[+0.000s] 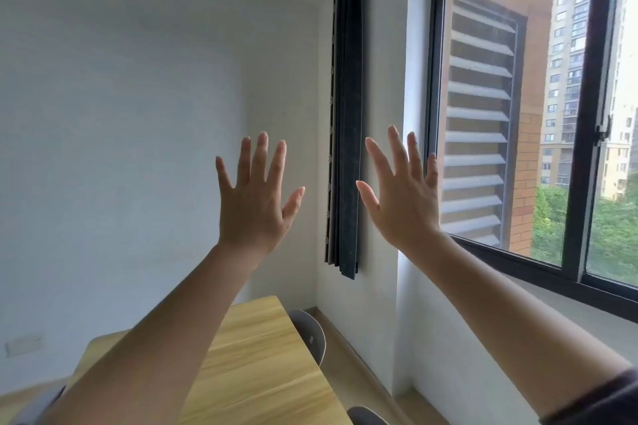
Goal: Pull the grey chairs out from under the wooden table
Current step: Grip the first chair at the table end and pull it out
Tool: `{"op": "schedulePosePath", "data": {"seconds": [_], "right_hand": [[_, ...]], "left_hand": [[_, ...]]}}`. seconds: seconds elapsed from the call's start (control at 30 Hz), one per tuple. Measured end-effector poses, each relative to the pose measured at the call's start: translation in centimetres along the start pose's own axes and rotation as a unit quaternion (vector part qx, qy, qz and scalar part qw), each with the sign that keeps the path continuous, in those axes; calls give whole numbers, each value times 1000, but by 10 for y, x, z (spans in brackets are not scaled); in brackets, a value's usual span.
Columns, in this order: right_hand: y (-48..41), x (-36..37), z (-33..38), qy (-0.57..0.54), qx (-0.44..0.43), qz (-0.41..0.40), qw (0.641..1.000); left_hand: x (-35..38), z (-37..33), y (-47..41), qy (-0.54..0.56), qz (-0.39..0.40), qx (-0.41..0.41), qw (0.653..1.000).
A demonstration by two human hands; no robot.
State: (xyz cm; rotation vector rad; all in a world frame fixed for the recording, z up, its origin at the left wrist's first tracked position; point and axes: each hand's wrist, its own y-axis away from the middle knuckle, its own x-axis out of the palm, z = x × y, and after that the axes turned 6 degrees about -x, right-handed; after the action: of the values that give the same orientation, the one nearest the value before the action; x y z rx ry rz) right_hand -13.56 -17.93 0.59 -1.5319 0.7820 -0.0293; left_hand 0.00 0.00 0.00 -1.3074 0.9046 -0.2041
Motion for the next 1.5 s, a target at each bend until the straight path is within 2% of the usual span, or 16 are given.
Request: {"op": "schedulePosePath", "data": {"seconds": [0.33, 0.6, 0.87, 1.2, 1.5], "right_hand": [[45, 52, -14, -42, 4, 60, 997], [95, 53, 10, -65, -4, 113, 991], [148, 36, 106, -99, 5, 168, 981], [202, -17, 269, -126, 45, 216, 967], [213, -1, 314, -75, 68, 250, 963]], "left_hand": [[38, -16, 35, -34, 55, 15, 998], [45, 7, 93, -42, 131, 32, 990], [12, 94, 167, -32, 202, 49, 978], [-57, 224, 243, -20, 245, 134, 960], [-25, 269, 262, 34, 259, 147, 954]]}}
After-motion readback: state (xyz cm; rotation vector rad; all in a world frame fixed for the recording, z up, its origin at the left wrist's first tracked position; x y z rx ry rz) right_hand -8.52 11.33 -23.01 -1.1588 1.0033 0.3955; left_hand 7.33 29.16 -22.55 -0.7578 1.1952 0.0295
